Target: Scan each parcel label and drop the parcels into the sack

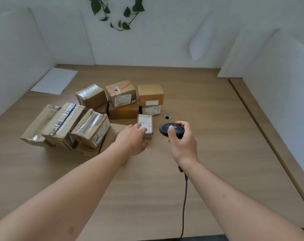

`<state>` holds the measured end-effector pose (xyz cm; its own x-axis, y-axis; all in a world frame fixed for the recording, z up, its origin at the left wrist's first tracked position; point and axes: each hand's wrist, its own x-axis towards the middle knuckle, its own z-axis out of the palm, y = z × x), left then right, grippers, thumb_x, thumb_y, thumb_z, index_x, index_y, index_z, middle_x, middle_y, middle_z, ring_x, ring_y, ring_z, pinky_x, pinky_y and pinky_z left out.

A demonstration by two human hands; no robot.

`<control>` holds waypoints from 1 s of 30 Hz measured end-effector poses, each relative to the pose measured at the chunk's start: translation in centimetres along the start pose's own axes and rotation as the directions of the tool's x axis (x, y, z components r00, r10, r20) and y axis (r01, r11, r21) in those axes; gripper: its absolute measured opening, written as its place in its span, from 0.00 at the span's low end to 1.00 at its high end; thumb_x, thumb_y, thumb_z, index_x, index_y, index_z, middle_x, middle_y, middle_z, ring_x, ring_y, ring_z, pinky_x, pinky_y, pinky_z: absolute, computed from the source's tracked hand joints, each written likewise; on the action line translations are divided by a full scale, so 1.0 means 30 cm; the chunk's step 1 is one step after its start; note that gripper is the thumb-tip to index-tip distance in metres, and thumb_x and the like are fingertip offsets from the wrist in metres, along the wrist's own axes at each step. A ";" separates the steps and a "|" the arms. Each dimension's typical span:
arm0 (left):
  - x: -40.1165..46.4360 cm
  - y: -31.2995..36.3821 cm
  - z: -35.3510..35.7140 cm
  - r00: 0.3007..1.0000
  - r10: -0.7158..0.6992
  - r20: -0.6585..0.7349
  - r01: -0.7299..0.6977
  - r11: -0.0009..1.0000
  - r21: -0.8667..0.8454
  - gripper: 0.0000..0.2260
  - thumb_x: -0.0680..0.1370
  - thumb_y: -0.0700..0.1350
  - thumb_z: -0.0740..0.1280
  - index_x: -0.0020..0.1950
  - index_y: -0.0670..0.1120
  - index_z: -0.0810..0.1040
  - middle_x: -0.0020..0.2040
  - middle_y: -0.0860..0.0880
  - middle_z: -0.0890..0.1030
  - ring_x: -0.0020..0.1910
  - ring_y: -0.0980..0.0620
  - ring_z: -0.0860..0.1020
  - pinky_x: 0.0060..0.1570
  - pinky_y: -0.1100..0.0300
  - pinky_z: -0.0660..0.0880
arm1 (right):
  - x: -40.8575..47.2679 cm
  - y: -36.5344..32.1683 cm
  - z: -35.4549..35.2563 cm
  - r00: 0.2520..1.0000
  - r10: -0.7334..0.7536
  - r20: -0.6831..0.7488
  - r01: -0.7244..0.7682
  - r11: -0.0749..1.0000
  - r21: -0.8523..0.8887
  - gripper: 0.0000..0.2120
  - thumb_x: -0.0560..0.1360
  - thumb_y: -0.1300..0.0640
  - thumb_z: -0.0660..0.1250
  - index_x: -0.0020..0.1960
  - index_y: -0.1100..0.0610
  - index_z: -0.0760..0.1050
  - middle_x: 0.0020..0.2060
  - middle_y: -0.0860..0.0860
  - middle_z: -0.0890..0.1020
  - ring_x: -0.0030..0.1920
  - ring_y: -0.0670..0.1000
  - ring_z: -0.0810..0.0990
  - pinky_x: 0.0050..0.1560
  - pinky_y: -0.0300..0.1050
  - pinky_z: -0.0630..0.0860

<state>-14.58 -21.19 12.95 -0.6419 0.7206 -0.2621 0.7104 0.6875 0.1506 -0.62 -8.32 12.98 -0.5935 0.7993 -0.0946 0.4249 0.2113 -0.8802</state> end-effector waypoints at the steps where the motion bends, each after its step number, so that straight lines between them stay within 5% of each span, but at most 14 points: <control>1: 0.039 -0.004 0.009 1.000 -0.004 0.003 0.004 1.000 0.000 0.26 0.82 0.56 0.67 0.79 0.52 0.69 0.78 0.47 0.69 0.74 0.44 0.70 0.67 0.48 0.77 | 0.039 0.009 0.013 1.000 0.010 0.011 -0.010 1.000 -0.004 0.11 0.82 0.41 0.68 0.63 0.40 0.74 0.51 0.40 0.84 0.52 0.51 0.85 0.57 0.53 0.81; 17: 0.541 -0.008 0.338 0.939 -0.341 0.048 0.344 0.921 -0.184 0.29 0.78 0.61 0.72 0.75 0.51 0.71 0.80 0.47 0.64 0.71 0.41 0.71 0.61 0.46 0.78 | 0.555 0.285 0.231 0.955 0.130 0.265 -0.133 0.991 -0.007 0.20 0.71 0.30 0.63 0.59 0.37 0.73 0.50 0.38 0.85 0.50 0.49 0.87 0.57 0.55 0.83; 23: 0.602 0.036 0.410 0.795 -0.604 0.056 0.569 0.712 -0.412 0.49 0.72 0.61 0.79 0.83 0.46 0.55 0.74 0.41 0.67 0.67 0.41 0.74 0.58 0.50 0.77 | 0.603 0.348 0.228 0.944 0.152 0.293 -0.155 0.988 -0.013 0.18 0.71 0.31 0.64 0.58 0.37 0.73 0.48 0.38 0.85 0.50 0.50 0.88 0.57 0.55 0.83; 27: 0.616 0.015 0.444 0.763 -0.641 0.089 0.563 0.590 -0.579 0.45 0.67 0.58 0.83 0.74 0.45 0.64 0.66 0.44 0.70 0.66 0.44 0.73 0.59 0.53 0.73 | 0.617 0.376 0.214 0.946 0.165 0.280 -0.166 0.986 -0.020 0.18 0.70 0.30 0.64 0.57 0.35 0.73 0.49 0.39 0.86 0.50 0.50 0.88 0.56 0.57 0.83; 30: 0.594 0.012 0.460 0.785 -0.607 0.126 0.529 0.551 -0.645 0.48 0.64 0.53 0.85 0.76 0.50 0.62 0.66 0.47 0.66 0.64 0.47 0.71 0.58 0.57 0.70 | 0.611 0.384 0.195 0.944 0.175 0.279 -0.177 0.984 -0.019 0.20 0.70 0.30 0.63 0.59 0.36 0.74 0.49 0.40 0.86 0.50 0.50 0.88 0.56 0.57 0.83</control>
<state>-21.78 -9.34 -4.83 -0.8986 0.1374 -0.4168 -0.1342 0.8182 0.5591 -10.61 5.47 -1.62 -0.6765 0.6347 -0.3734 0.5363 0.0772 -0.8405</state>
